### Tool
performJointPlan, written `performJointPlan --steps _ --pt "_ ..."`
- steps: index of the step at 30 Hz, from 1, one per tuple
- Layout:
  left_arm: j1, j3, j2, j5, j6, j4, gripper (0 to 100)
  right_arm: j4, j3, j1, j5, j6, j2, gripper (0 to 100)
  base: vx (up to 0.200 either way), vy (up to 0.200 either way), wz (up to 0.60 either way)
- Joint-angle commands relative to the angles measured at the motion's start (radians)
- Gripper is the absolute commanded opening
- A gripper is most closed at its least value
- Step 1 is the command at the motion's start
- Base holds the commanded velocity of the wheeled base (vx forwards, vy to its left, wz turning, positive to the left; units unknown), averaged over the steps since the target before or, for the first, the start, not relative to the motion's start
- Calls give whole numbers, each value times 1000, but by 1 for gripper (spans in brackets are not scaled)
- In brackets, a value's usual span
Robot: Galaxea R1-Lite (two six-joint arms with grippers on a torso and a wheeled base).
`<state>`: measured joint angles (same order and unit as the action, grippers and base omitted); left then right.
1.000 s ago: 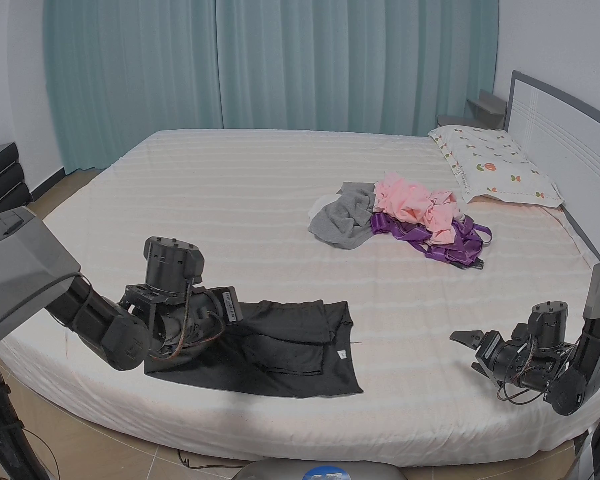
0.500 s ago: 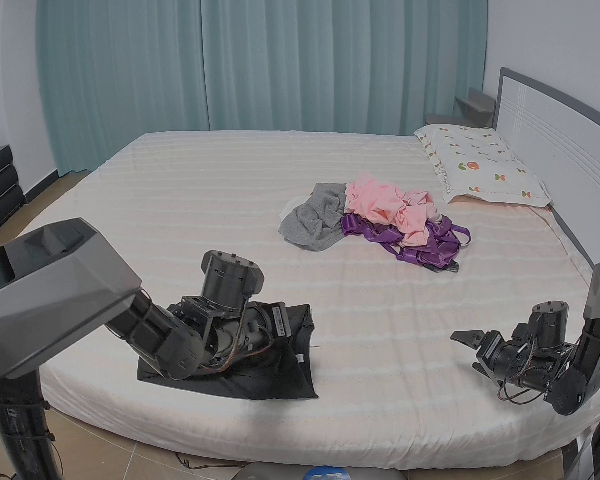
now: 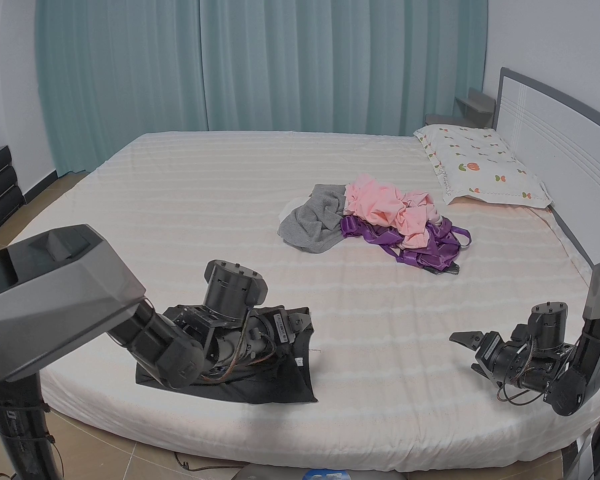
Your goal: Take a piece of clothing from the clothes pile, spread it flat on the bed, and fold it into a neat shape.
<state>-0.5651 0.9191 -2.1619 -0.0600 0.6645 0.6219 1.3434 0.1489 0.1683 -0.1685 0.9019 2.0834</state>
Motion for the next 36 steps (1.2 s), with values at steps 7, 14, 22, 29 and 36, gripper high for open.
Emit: performJointPlan --steps 7,14,22,29,36 --pt "142 -295 248 77 132 116 100 0 -5 2 -5 0 1 100 0 0 0" --pt "214 -502 269 104 199 266 100 0 -5 8 -5 0 1 100 0 57 0" --pt "254 -546 266 129 201 314 100 2 -9 8 -5 0 0 100 0 200 0" --pt "278 -549 238 174 204 317 100 2 -9 8 -5 0 1 100 0 143 0" --pt "287 -545 208 175 204 318 100 2 -9 8 -5 0 0 100 0 0 0"
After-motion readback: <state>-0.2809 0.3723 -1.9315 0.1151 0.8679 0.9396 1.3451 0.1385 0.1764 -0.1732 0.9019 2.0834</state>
